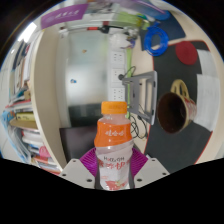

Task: Pour water

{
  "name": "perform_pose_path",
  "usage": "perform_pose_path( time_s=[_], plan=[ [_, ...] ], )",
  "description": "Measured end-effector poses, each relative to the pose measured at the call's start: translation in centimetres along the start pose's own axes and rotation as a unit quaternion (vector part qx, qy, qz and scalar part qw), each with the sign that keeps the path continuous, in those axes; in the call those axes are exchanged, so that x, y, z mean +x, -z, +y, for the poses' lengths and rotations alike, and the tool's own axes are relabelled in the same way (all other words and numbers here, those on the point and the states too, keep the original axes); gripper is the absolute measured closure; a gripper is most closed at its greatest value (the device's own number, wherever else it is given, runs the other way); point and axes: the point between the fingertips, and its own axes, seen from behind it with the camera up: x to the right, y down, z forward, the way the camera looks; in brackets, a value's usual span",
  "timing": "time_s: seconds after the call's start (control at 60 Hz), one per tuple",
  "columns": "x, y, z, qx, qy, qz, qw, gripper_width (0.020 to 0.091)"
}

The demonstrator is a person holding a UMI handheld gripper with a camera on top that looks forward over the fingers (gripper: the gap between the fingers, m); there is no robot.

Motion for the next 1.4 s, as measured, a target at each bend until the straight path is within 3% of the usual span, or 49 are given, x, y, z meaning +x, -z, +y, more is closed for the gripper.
perform_pose_path(
  time_s=[0.183, 0.367, 0.483, 0.667, 0.85, 1.067, 1.3, 1.4],
  plan=[
    [-4.7, 2.5, -3.3, 0.010, 0.324, 0.002, 0.946, 0.0709],
    [-4.4, 4.0, -11.0, 0.070, 0.604, 0.067, 0.791, 0.0706],
    [-3.0, 4.7, -16.3, 0.117, 0.672, 0.096, 0.725, 0.0696],
    [1.5, 5.5, -23.5, 0.161, 0.663, 0.123, 0.721, 0.0691],
    [7.8, 5.0, -28.3, 0.157, 0.663, 0.177, 0.710, 0.0689],
    [12.7, 3.5, -29.2, 0.136, 0.671, 0.186, 0.705, 0.0670],
    [12.9, 4.0, -28.6, 0.144, 0.682, 0.167, 0.697, 0.0563],
    [14.9, 4.5, -28.4, 0.113, 0.663, 0.196, 0.713, 0.0528]
  ],
)
